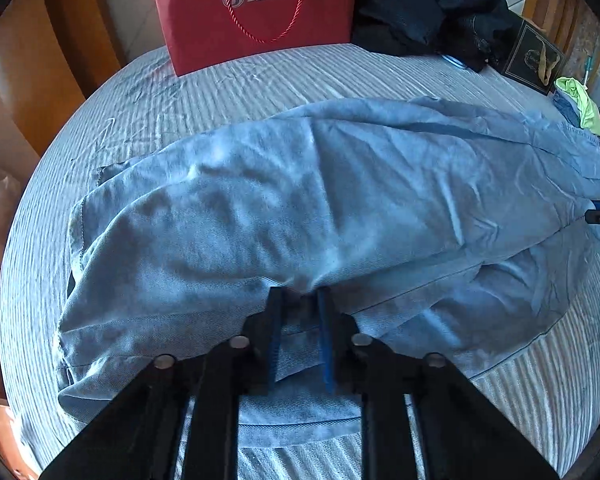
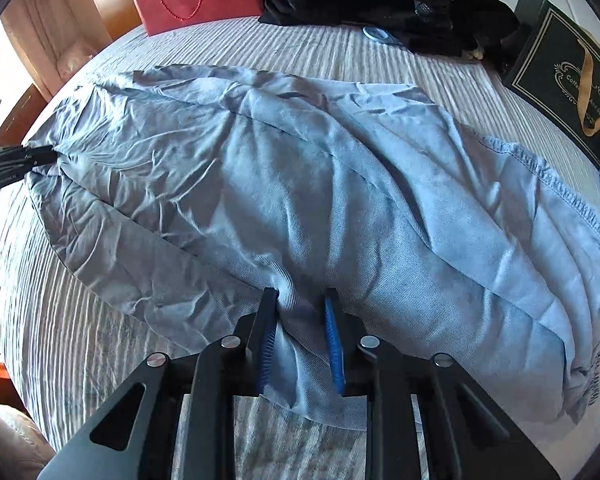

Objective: Fold clothes

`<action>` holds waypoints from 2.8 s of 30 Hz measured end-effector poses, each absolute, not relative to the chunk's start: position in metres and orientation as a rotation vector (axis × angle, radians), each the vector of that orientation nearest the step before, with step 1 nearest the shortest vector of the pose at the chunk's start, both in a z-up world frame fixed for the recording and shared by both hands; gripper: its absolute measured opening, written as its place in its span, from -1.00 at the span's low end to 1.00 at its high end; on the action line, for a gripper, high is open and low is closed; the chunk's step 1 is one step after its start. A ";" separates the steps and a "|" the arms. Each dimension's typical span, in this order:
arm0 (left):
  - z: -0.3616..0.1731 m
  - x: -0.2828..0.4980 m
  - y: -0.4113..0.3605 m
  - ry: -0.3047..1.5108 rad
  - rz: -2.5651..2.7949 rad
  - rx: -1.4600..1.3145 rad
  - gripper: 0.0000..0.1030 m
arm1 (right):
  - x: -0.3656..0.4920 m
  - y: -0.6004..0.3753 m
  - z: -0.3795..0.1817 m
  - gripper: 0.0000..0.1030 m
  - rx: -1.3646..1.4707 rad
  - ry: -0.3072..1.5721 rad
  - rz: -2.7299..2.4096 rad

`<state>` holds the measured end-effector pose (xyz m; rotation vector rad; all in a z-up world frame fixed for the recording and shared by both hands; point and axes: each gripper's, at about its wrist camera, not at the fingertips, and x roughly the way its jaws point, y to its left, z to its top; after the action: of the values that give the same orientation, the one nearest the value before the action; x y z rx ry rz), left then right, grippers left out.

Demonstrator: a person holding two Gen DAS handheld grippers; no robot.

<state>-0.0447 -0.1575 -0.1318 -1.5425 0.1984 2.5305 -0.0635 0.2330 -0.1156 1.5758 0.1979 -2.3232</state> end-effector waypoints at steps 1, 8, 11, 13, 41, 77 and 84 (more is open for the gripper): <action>-0.131 -0.043 -0.156 0.207 2.531 -1.542 -0.88 | -0.063 0.233 -0.112 -0.71 1.566 0.183 -2.331; -0.098 -0.004 -0.170 0.134 2.624 -1.468 -0.93 | -0.044 0.258 -0.071 -0.72 1.466 0.063 -2.399; -0.100 0.010 -0.176 0.128 2.616 -1.514 -0.93 | -0.036 0.270 -0.074 -0.72 1.501 0.012 -2.341; -0.110 0.015 -0.179 0.129 2.610 -1.566 -0.93 | -0.032 0.277 -0.080 -0.64 1.509 -0.036 -2.315; -0.137 -0.043 -0.078 0.188 2.492 -1.528 0.61 | -0.079 0.238 -0.134 1.00 1.711 0.051 -2.414; -0.099 0.000 -0.082 0.189 2.651 -1.401 -0.93 | -0.041 0.224 -0.111 -0.08 1.537 0.348 -2.344; -0.094 0.012 -0.086 0.154 2.638 -1.394 -0.93 | -0.049 0.226 -0.113 -0.98 1.511 0.268 -2.416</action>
<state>0.0122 -0.0856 -0.0937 -1.3937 0.1539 2.6378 -0.0488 0.2257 -0.1128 1.5109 0.2676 -2.4161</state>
